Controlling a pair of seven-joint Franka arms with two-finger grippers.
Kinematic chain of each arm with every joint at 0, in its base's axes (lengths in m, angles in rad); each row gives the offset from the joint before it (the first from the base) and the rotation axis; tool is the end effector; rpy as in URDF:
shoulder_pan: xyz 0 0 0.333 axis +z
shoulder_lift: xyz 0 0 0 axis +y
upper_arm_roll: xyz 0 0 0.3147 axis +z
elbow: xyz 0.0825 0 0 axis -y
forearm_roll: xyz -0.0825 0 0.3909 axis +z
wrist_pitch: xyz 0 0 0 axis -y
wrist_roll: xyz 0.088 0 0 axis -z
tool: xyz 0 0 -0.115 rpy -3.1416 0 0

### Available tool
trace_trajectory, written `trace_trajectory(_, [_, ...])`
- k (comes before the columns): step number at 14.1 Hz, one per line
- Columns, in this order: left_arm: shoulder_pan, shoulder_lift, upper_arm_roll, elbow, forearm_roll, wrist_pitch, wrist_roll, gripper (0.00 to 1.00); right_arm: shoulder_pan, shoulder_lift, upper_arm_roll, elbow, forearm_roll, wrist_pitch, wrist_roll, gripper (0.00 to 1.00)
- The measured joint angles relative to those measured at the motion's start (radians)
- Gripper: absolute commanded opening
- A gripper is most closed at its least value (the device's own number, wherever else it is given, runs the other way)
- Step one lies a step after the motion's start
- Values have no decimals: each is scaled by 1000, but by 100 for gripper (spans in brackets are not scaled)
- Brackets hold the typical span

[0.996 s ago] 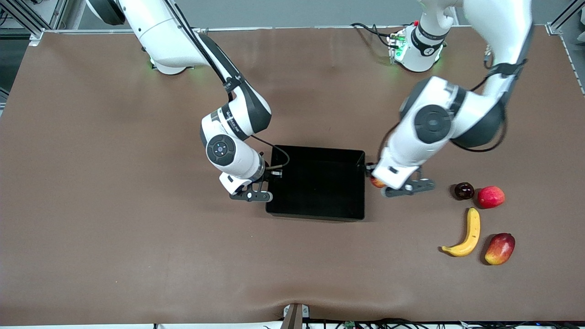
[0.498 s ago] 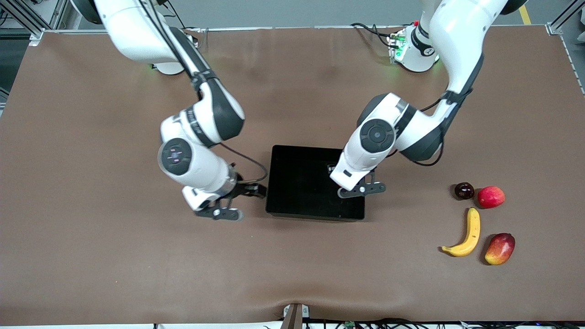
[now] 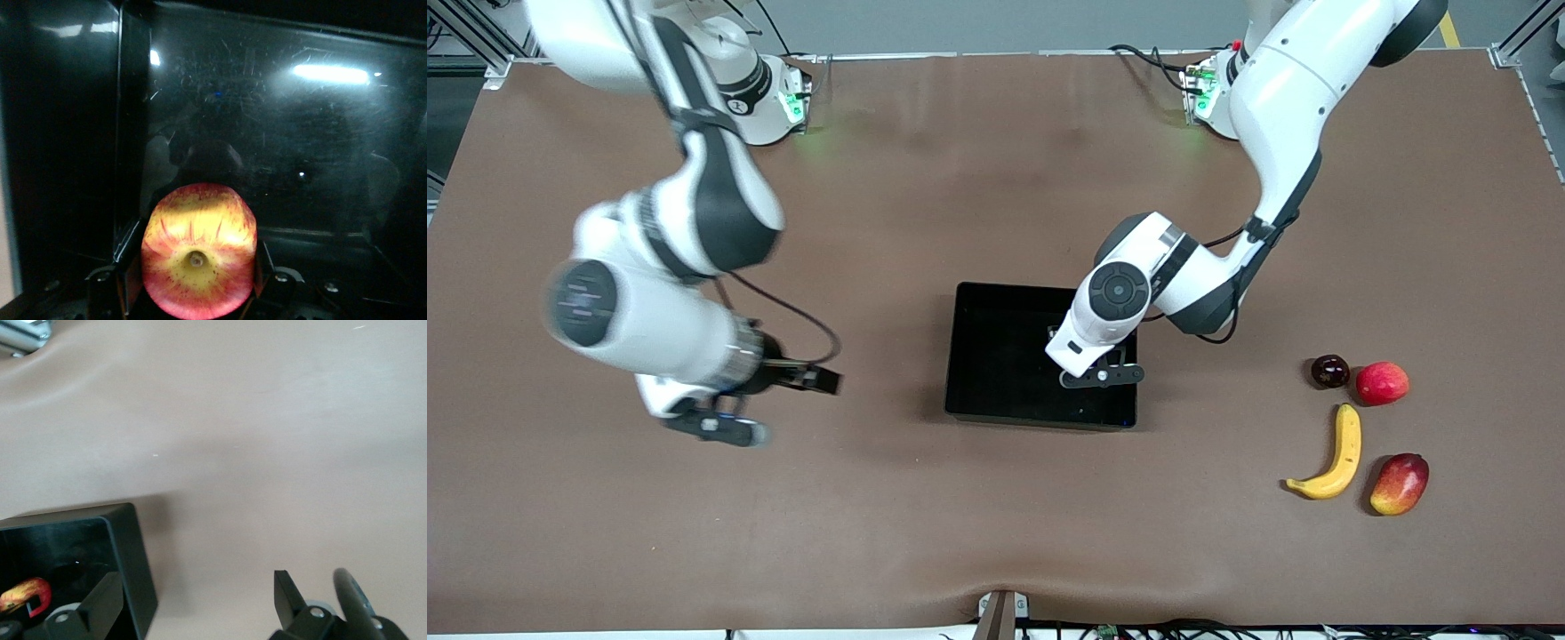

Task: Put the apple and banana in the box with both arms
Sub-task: 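Lower the apple into the box with the left gripper while the right gripper withdraws, then move the left gripper back over the yellow banana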

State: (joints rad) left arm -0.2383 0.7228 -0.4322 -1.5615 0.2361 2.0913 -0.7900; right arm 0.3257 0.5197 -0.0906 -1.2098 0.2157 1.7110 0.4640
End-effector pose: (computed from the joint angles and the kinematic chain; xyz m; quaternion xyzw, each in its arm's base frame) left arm 0.5717 -0.3881 0.2257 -0.9966 -0.0336 0.0747 0.0066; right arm 0.6844 0.2014 0.4707 -0.9887 0.1239 0.0367 0.0761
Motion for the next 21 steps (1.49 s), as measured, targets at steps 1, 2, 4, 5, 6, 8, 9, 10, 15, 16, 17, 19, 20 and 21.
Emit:
trace_trajectory(1, [-3,4,0,1,0,0,0,20,-22,-31,-1,0,-25,-53,-3,100])
trace_trajectory(2, [-7,7,0,1,0,0,0,46,-43,-59,-1,0,-48,-94,-12,100])
trace_trajectory(4, [-12,8,0,1,0,0,0,100,-85,-103,-3,-1,-69,-148,-82,100])
trace_trajectory(5, [-12,9,0,1,0,0,0,100,-111,-121,-4,-2,-81,-169,-134,100])
trace_trajectory(6, [-12,9,0,4,0,0,1,100,-144,-136,-5,-2,-92,-194,-202,100])
trace_trajectory(8, [-12,6,0,22,2,0,1,100,-219,-170,-8,-12,-100,-246,-321,100])
trace_trajectory(9, [-10,-3,0,34,4,-1,1,100,-244,-196,-8,-31,-117,-257,-350,100])
trace_trajectory(10, [-5,-22,4,46,6,-7,1,100,-255,-230,-8,-63,-154,-261,-363,100])
trace_trajectory(15, [114,-148,31,139,10,-144,108,100,-260,-451,-7,-283,-233,-252,-368,100])
trace_trajectory(16, [149,-159,32,145,10,-153,147,100,-266,-494,-7,-317,-235,-252,-368,100])
trace_trajectory(17, [186,-163,34,146,11,-155,200,100,-277,-528,-7,-341,-236,-252,-368,100])
trace_trajectory(19, [268,-159,38,144,13,-155,352,100,-312,-561,-8,-352,-237,-250,-376,100])
trace_trajectory(20, [310,-154,39,144,26,-154,429,100,-325,-565,-8,-352,-237,-246,-387,100])
trace_trajectory(21, [350,-145,40,143,59,-152,498,100,-329,-565,-7,-352,-237,-239,-394,100])
